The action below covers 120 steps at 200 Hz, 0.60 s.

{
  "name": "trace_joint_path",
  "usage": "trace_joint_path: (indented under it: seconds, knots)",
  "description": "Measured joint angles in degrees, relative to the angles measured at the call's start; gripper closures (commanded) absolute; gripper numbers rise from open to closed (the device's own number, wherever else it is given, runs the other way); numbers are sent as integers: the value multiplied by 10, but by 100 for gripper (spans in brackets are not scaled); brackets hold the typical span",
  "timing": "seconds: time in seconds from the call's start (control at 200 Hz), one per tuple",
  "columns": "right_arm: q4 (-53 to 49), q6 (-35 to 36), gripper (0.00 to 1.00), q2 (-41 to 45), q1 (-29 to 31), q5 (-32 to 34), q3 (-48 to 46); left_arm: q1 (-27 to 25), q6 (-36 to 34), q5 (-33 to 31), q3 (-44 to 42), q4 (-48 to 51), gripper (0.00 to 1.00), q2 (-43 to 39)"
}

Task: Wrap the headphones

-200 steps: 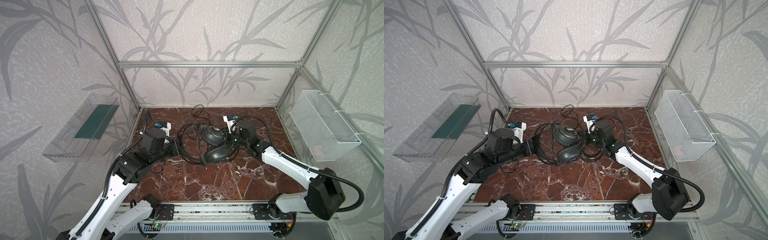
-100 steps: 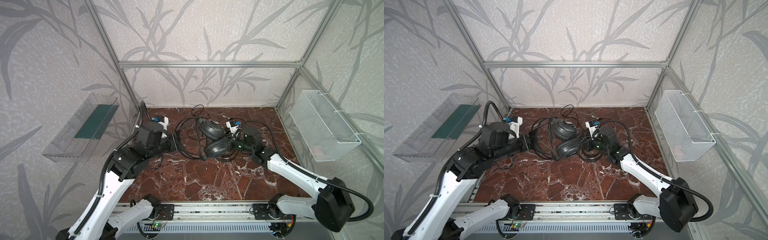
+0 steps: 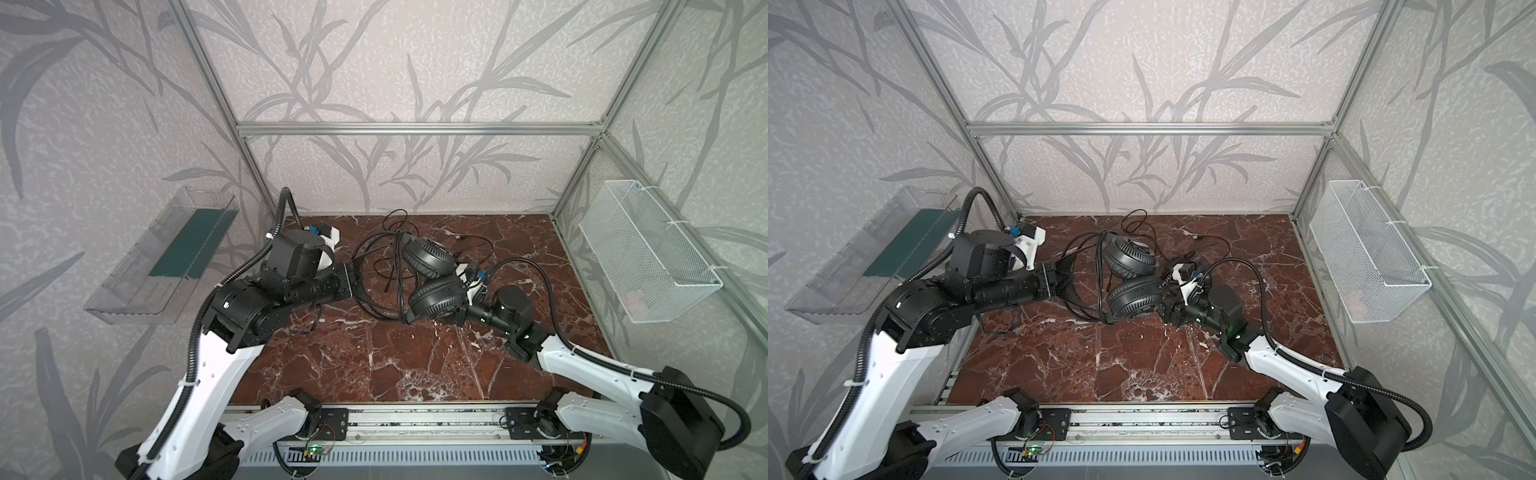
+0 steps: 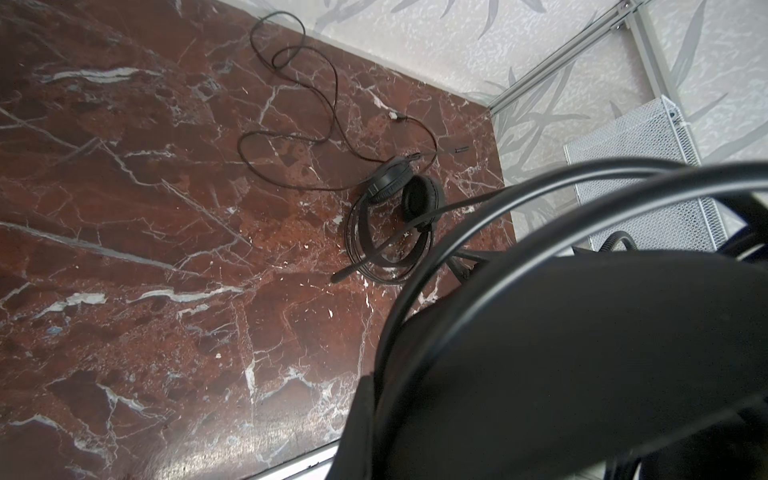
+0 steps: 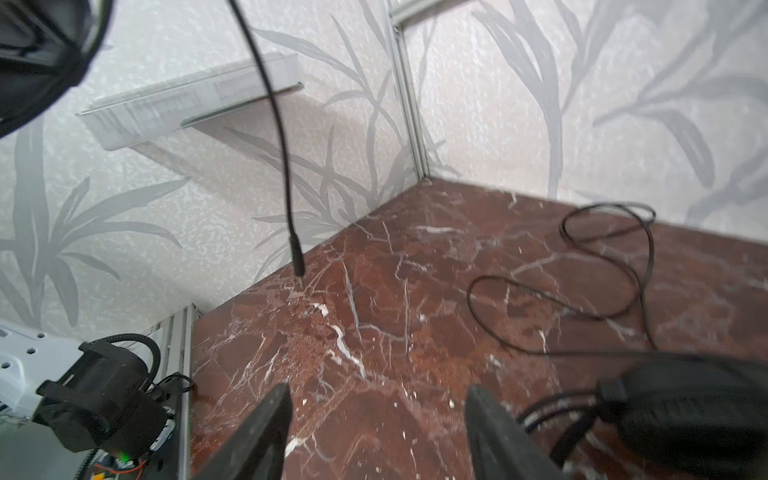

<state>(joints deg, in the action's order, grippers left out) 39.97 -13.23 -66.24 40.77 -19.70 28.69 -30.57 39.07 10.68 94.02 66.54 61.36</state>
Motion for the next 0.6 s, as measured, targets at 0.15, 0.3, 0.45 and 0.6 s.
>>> trace_joint_path:
  seconds: [0.15, 0.3, 0.45, 0.6]
  knots:
    - [68, 35, 33, -53, 42, 28, 15, 0, 0, 11, 17, 9, 100, 4]
    - [146, 43, 34, -127, 42, 70, 36, 0, 1, 22, 17, 13, 100, 2]
    - [253, 50, 37, -216, 42, 108, 53, 0, 3, 31, 17, 14, 100, 1]
    - [300, 51, 51, -256, 43, 112, 69, 0, 7, 36, 17, 16, 100, 0]
